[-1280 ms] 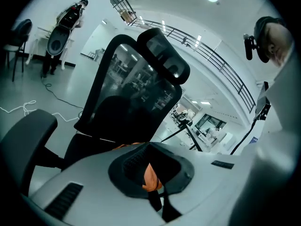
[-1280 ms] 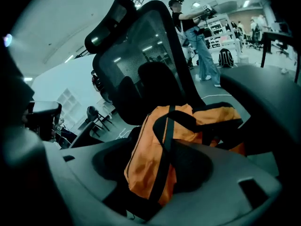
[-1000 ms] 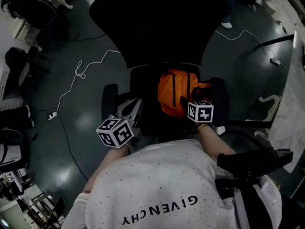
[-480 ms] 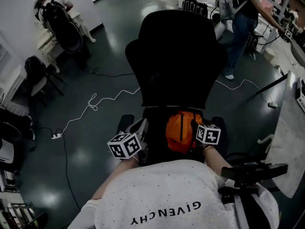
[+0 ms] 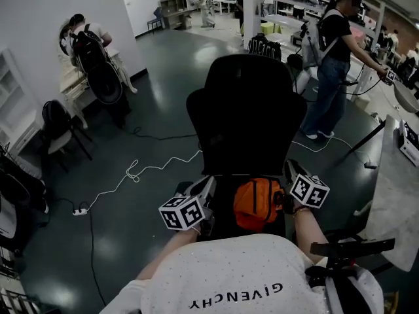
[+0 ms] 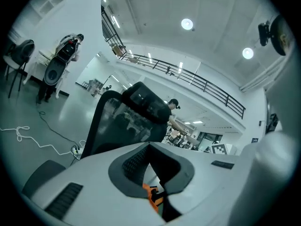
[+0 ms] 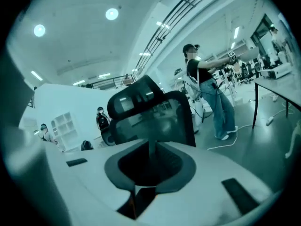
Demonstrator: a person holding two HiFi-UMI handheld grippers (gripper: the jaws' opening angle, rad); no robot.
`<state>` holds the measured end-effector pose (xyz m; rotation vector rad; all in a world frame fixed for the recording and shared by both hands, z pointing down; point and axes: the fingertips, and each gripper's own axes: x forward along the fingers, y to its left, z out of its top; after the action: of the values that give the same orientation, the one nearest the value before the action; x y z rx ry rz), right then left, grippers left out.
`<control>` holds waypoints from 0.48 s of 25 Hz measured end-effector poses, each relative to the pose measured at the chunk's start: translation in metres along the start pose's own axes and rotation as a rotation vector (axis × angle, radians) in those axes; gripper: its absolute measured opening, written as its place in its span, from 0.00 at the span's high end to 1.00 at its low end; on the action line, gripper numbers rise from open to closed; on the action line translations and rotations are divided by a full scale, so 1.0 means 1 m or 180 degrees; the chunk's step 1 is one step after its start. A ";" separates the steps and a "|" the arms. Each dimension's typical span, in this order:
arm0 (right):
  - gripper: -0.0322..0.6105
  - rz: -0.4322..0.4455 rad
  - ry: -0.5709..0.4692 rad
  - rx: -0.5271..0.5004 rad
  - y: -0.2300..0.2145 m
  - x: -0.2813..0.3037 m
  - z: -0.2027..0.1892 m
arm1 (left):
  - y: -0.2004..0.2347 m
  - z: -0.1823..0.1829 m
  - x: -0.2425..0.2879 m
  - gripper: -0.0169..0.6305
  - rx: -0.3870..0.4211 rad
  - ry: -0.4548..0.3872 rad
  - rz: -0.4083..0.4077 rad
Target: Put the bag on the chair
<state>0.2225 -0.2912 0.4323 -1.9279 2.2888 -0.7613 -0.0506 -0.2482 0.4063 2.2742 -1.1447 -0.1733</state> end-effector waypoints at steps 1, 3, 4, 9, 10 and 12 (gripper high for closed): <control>0.91 0.0052 -0.0108 -0.0042 0.011 -0.008 0.010 | -0.006 0.006 -0.003 0.97 0.0020 -0.0041 -0.0075; 0.95 0.0212 -0.0263 -0.0191 0.045 -0.029 0.023 | -0.016 0.020 -0.021 0.97 0.0085 -0.0125 -0.0195; 0.95 0.0312 -0.0306 -0.0249 0.064 -0.041 0.026 | -0.020 0.026 -0.034 0.97 0.0128 -0.0159 -0.0234; 0.95 0.0596 -0.0400 -0.0520 0.140 -0.102 0.026 | -0.044 0.040 -0.103 0.97 0.0356 -0.0254 -0.0419; 0.95 0.0639 -0.0428 -0.0617 0.152 -0.113 0.024 | -0.049 0.040 -0.115 0.97 0.0329 -0.0276 -0.0491; 0.95 0.0724 -0.0478 -0.0744 0.175 -0.132 0.017 | -0.056 0.041 -0.136 0.97 0.0271 -0.0314 -0.0626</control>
<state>0.0983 -0.1558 0.3122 -1.6935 2.5363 -0.3275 -0.1117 -0.1355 0.3226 2.4774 -0.9923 -0.3222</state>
